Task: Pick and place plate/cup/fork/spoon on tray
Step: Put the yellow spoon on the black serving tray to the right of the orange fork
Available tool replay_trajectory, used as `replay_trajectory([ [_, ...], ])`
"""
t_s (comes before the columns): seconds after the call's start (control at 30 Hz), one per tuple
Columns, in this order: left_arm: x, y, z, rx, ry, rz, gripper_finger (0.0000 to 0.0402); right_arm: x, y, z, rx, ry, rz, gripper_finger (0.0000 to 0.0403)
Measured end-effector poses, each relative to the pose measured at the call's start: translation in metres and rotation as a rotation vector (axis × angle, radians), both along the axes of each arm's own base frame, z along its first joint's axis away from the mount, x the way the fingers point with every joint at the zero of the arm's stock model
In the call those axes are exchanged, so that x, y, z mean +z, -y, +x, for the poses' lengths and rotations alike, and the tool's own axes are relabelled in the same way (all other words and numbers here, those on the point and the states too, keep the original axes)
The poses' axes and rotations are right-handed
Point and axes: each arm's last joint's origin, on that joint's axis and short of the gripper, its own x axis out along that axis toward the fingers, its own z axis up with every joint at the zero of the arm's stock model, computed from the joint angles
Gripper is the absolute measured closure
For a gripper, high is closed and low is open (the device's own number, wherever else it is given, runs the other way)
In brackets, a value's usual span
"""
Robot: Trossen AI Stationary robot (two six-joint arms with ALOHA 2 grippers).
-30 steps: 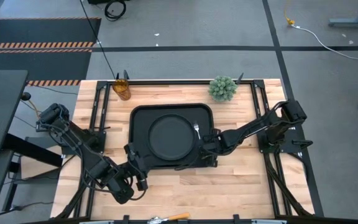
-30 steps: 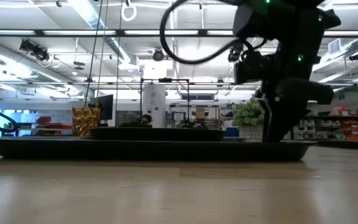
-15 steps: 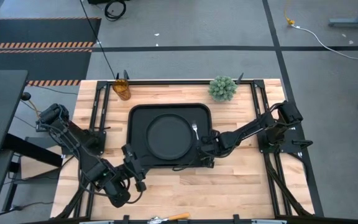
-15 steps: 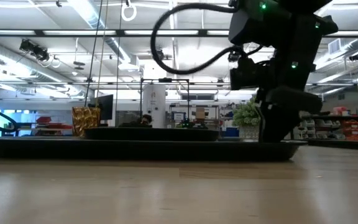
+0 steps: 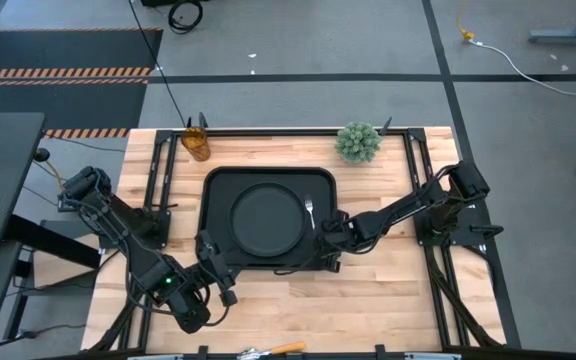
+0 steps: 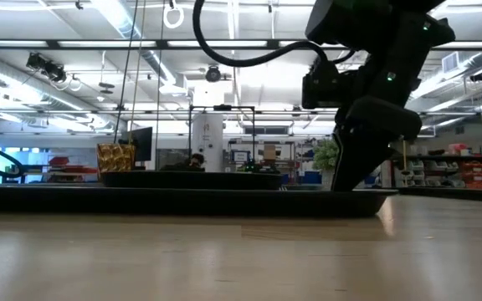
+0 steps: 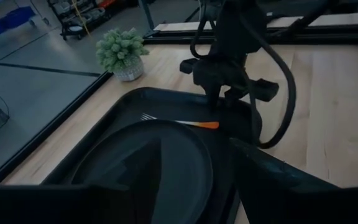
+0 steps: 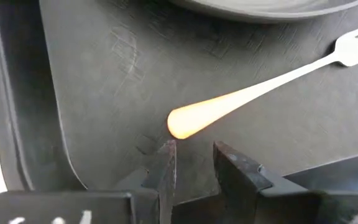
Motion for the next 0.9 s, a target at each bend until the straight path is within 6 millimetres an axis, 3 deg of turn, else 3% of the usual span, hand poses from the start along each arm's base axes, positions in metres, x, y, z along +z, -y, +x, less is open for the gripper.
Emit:
replay_trajectory([
  [0.5,0.001,0.0,0.001,0.0,0.008,0.028,0.021,0.003,0.01,0.009,-0.039,0.074,0.007,0.0289],
  [0.9,-0.001,0.005,-0.004,-0.071,-0.06,0.067,0.021,-0.002,0.008,-0.009,-0.07,-0.087,-0.07,0.0289],
])
